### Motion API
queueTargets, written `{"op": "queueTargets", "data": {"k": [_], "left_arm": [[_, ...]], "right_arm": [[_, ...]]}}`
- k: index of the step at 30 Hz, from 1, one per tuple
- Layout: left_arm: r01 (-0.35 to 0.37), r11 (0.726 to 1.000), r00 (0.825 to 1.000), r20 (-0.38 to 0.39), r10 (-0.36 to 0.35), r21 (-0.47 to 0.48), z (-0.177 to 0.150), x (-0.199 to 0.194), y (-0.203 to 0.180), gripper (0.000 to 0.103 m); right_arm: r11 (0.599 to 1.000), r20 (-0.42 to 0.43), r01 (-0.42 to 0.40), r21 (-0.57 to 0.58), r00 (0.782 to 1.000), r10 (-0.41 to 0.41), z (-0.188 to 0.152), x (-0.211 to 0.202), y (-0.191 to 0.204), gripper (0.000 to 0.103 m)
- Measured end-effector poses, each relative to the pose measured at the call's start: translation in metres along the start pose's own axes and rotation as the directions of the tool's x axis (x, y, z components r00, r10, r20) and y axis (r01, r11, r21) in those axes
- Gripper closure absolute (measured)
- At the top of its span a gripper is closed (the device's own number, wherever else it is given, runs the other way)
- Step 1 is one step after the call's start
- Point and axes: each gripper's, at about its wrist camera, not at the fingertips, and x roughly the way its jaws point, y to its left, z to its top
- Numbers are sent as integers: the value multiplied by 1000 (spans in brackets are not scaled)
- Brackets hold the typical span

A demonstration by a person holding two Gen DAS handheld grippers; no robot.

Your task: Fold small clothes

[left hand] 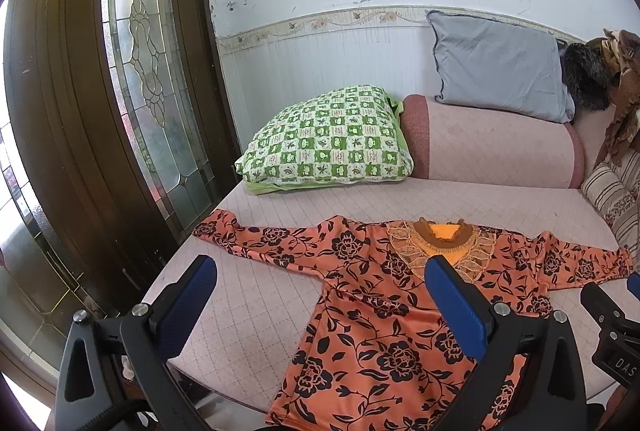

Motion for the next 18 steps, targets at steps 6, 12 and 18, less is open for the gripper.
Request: {"op": "queueTargets", "data": {"k": [6, 12, 18], "left_arm": [[-5, 1000, 1000, -19, 5, 12, 0, 17, -6, 0], [-2, 1000, 999, -48, 4, 28, 0, 46, -22, 0], [171, 981, 960, -209, -186, -89, -6, 139, -50, 0]], "right_arm": [[1000, -22, 7, 5, 1000, -7, 0, 17, -3, 0], [999, -61, 20, 26, 998, -18, -1, 45, -15, 0], [993, -100, 21, 120, 995, -9, 2, 96, -57, 0]]}}
